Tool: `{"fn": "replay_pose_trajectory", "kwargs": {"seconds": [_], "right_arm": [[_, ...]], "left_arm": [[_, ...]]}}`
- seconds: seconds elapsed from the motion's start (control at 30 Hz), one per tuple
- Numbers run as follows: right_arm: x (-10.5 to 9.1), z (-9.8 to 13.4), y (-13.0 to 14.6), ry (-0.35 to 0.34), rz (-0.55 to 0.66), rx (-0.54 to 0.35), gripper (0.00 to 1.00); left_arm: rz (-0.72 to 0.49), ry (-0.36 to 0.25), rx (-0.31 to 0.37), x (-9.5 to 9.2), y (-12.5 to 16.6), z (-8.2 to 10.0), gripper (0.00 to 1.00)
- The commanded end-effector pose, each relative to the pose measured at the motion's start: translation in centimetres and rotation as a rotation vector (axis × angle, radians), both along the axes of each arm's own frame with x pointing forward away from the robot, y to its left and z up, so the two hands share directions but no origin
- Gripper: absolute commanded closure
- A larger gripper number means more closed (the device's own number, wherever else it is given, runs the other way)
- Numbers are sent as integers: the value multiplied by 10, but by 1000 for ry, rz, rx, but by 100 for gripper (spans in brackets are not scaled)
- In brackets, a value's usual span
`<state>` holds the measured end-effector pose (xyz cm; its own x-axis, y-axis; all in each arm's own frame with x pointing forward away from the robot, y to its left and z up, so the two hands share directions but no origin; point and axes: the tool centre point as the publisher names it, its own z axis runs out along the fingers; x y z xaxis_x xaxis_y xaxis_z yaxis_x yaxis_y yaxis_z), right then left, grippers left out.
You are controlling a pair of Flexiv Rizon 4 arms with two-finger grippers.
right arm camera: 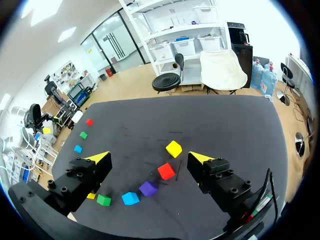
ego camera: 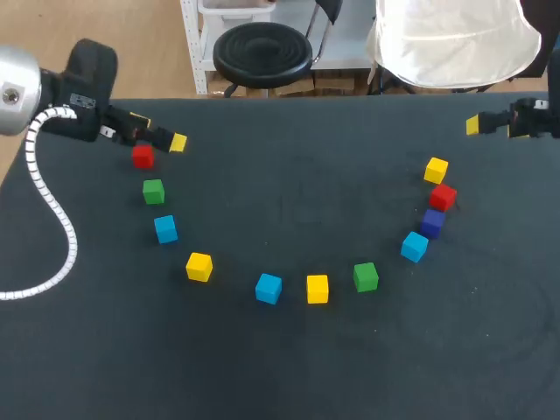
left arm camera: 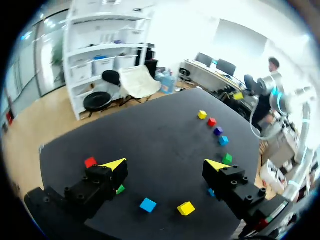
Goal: Place the blue cubes, place green cubes on the blue cubes, place the yellow cubes on the green cubes, then place the red cubes on the yellow cubes, and place purple cube on the red cubes.
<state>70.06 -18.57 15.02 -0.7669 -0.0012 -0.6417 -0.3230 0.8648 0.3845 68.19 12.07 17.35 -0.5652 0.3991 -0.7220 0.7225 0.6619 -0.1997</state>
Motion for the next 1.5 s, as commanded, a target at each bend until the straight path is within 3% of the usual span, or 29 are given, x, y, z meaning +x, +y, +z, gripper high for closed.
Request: {"fn": "replay_pose_trajectory", "kwargs": {"seconds": [0.03, 0.13, 0.57, 0.63, 0.7, 0.87, 1.2, 1.33, 1.5], "right_arm": [[-1, 0, 1, 0, -3, -2, 0], [-1, 0, 1, 0, -3, -2, 0], [-1, 0, 1, 0, -3, -2, 0], [-1, 0, 1, 0, -3, -2, 0], [-1, 0, 1, 0, -3, -2, 0], [-1, 0, 1, 0, -3, -2, 0], [-1, 0, 1, 0, -3, -2, 0], [-1, 0, 1, 0, -3, -2, 0], [-1, 0, 1, 0, -3, -2, 0]], "left_arm": [[-467, -19, -116, -3, 6, 1, 0], [-345, -25, -20, 0, 10, 0, 0], [-345, -25, -20, 0, 10, 0, 0], [-515, -139, -30, -6, -6, 3, 0], [-699, -194, -40, -12, -26, 5, 0], [-1047, -182, -1, -12, -66, -4, 0], [-1200, -167, 23, 11, -102, -30, 0], [-1175, -131, 58, 24, -99, -38, 0], [-1033, -79, 128, 39, -79, -46, 0]]}}
